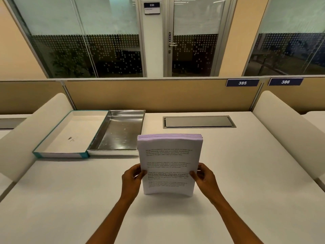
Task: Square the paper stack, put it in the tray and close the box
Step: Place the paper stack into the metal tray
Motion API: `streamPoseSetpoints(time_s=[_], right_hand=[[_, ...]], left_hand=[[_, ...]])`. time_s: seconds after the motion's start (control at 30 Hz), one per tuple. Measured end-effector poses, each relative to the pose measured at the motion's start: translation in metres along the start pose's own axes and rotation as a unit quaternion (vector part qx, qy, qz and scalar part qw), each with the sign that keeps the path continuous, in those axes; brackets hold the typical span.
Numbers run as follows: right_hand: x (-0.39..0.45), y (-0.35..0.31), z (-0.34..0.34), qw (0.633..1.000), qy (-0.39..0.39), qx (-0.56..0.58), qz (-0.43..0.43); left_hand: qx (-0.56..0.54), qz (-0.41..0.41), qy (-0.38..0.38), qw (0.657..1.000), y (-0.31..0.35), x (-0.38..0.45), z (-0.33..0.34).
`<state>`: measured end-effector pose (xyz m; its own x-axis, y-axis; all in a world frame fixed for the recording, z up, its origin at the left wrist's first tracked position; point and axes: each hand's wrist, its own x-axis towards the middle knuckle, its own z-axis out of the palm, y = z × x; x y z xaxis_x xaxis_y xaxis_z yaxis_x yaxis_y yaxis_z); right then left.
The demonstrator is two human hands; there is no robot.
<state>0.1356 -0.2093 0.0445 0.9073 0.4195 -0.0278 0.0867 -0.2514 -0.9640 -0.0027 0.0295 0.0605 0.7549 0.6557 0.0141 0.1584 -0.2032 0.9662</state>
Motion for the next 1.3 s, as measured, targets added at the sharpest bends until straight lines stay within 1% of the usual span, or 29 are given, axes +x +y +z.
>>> streamPoseSetpoints(time_s=[0.23, 0.3, 0.53, 0.63, 0.8, 1.07, 1.3], right_hand=[[0.012, -0.015, 0.006, 0.999, -0.031, -0.035, -0.015], [0.019, -0.019, 0.021, 0.998, -0.056, -0.031, -0.008], [0.028, -0.029, 0.035, 0.994, -0.101, -0.012, 0.033], [0.044, -0.038, 0.056, 0.992, -0.117, -0.014, 0.047], [0.074, -0.051, 0.097, 0.990, -0.121, -0.017, 0.067], [0.134, -0.081, 0.165, 0.986, -0.132, -0.012, 0.098], [0.191, -0.107, 0.215, 0.979, -0.144, -0.030, 0.140]], left_hand=[[0.047, 0.018, 0.003, 0.999, 0.008, 0.006, -0.008], [0.051, 0.004, 0.010, 0.999, 0.004, 0.012, -0.022], [0.030, -0.062, -0.014, 0.998, 0.002, 0.029, -0.039], [0.023, -0.089, -0.012, 0.996, -0.004, 0.044, -0.058], [0.005, -0.116, -0.015, 0.993, -0.010, 0.081, -0.089], [-0.006, -0.159, -0.037, 0.987, -0.017, 0.159, -0.141], [0.005, -0.191, -0.034, 0.981, -0.025, 0.221, -0.174]])
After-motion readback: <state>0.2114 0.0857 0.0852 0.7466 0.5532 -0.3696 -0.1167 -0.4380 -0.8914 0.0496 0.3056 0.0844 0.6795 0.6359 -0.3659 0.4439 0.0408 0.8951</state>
